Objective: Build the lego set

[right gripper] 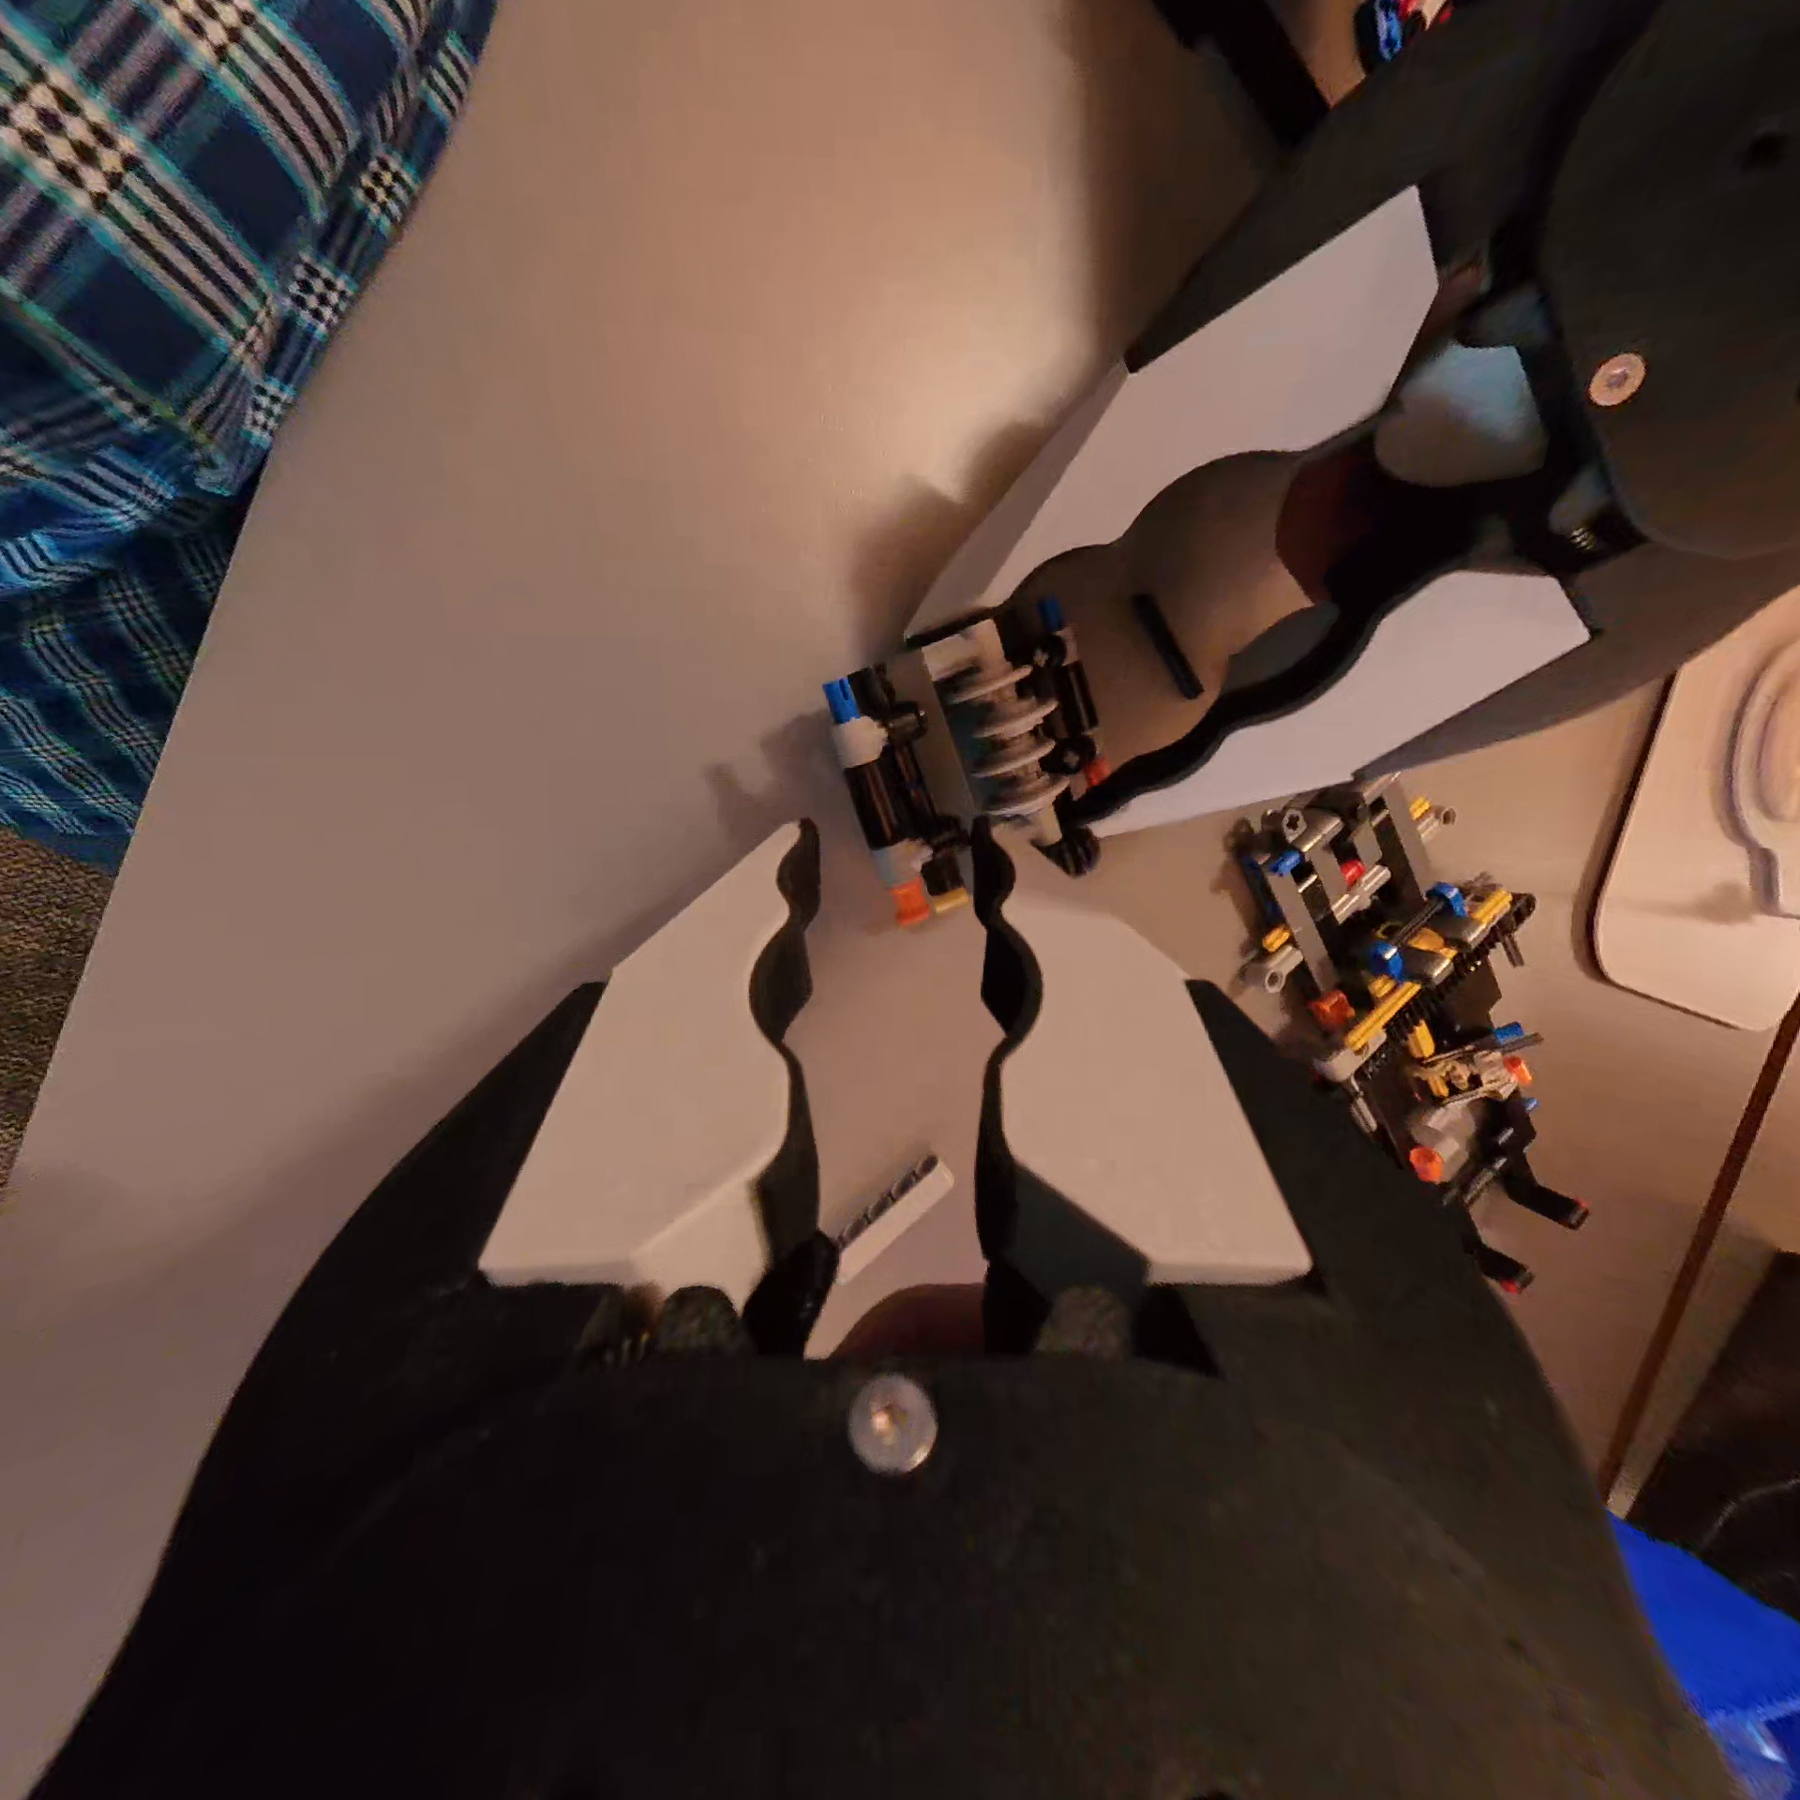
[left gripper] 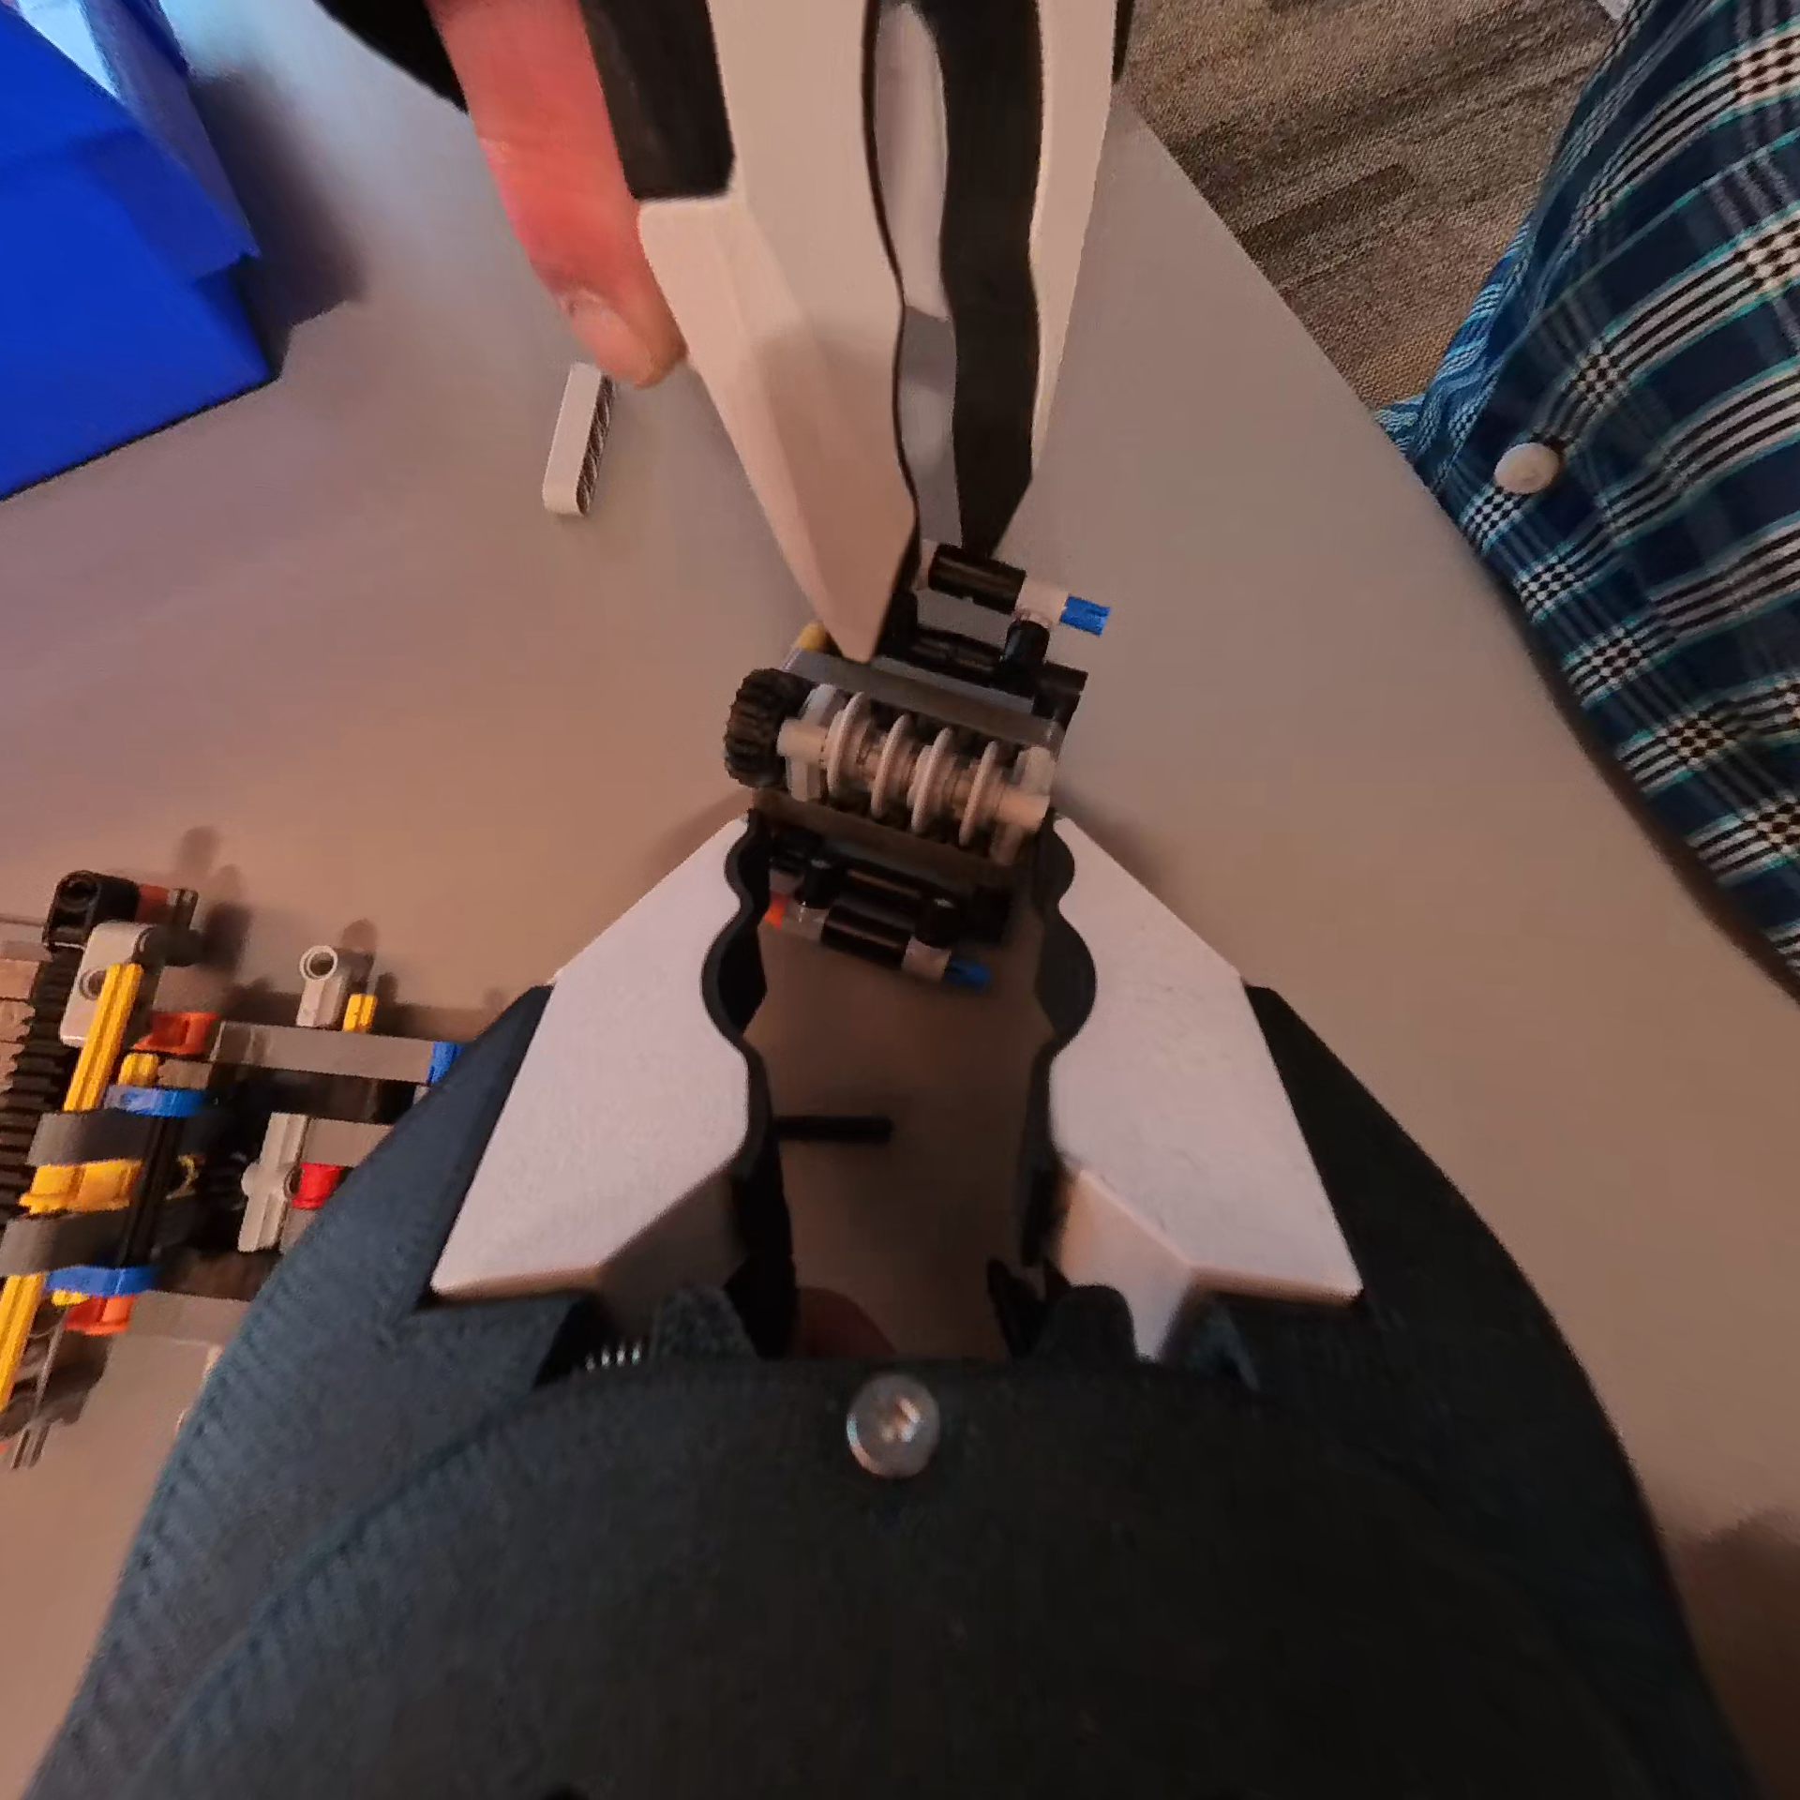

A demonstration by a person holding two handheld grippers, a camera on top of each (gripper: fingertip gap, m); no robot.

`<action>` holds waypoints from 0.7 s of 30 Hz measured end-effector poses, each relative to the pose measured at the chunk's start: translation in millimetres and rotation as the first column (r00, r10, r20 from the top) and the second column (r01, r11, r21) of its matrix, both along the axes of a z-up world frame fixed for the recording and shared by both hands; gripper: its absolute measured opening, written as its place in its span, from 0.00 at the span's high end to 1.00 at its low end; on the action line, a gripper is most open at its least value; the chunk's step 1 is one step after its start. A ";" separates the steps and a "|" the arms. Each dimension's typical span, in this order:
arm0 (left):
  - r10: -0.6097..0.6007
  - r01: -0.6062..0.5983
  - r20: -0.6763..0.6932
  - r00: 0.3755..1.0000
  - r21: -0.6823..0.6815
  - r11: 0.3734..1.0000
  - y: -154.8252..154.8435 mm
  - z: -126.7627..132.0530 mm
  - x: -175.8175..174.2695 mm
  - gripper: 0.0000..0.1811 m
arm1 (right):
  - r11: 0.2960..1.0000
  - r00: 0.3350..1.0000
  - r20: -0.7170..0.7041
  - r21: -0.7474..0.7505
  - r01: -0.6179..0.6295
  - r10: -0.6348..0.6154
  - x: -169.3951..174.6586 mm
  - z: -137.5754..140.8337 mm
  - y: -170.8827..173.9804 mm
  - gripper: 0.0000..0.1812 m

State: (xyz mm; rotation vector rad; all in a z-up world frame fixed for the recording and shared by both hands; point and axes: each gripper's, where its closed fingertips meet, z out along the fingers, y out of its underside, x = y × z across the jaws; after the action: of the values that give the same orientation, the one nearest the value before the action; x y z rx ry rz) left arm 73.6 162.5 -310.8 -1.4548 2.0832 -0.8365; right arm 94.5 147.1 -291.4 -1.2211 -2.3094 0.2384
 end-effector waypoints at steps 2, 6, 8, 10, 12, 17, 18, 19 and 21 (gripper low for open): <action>-0.001 0.001 0.000 1.000 0.000 1.000 0.0 -0.3 0.0 0.71 | 1.000 1.000 0.006 0.004 -0.010 0.010 -1.5 -1.8 1.3 0.87; -0.006 0.006 -0.001 1.000 0.003 1.000 -0.1 -0.6 0.0 0.71 | 0.999 0.999 0.025 -0.032 -0.021 0.022 -1.6 -2.4 1.5 0.90; -0.011 0.011 -0.002 1.000 0.004 1.000 -0.2 -0.9 -0.1 0.71 | 0.999 0.999 0.039 -0.039 -0.034 0.035 -1.4 -3.4 0.7 0.90; -0.021 0.021 -0.006 1.000 0.004 1.000 -1.6 -1.5 0.0 0.71 | 0.997 0.998 0.053 -0.062 -0.042 0.045 -1.5 -5.2 -2.4 0.91; -0.032 0.032 -0.002 0.999 0.012 0.999 -2.6 -1.1 1.0 0.71 | 0.996 0.996 0.076 -0.072 -0.045 0.050 -1.2 -7.6 -4.1 0.91; -0.043 0.043 -0.006 0.999 0.026 0.999 -3.4 -1.5 0.6 0.70 | 0.996 0.997 0.073 -0.088 -0.024 0.031 -4.0 -10.2 -5.2 0.92; -0.039 0.039 -0.009 0.999 0.029 0.999 -3.1 -1.2 0.2 0.70 | 0.996 0.998 0.066 -0.091 -0.011 0.017 -4.2 -10.0 -4.9 0.92; -0.025 0.026 -0.008 1.000 0.026 0.999 -2.5 -0.1 -0.5 0.69 | 0.995 0.998 0.061 -0.095 0.014 -0.008 -4.4 -10.1 -4.1 0.92; 0.005 -0.005 0.000 1.000 0.029 1.000 -1.7 3.8 -4.0 0.65 | 0.992 0.997 0.047 -0.103 0.072 -0.068 -5.5 -10.1 -1.6 0.91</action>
State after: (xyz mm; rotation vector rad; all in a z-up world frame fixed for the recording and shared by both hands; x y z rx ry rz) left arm 69.6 160.8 -307.0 -1.4449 2.0824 -0.8007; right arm 89.0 145.5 -301.5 -1.3692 -2.3117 0.3146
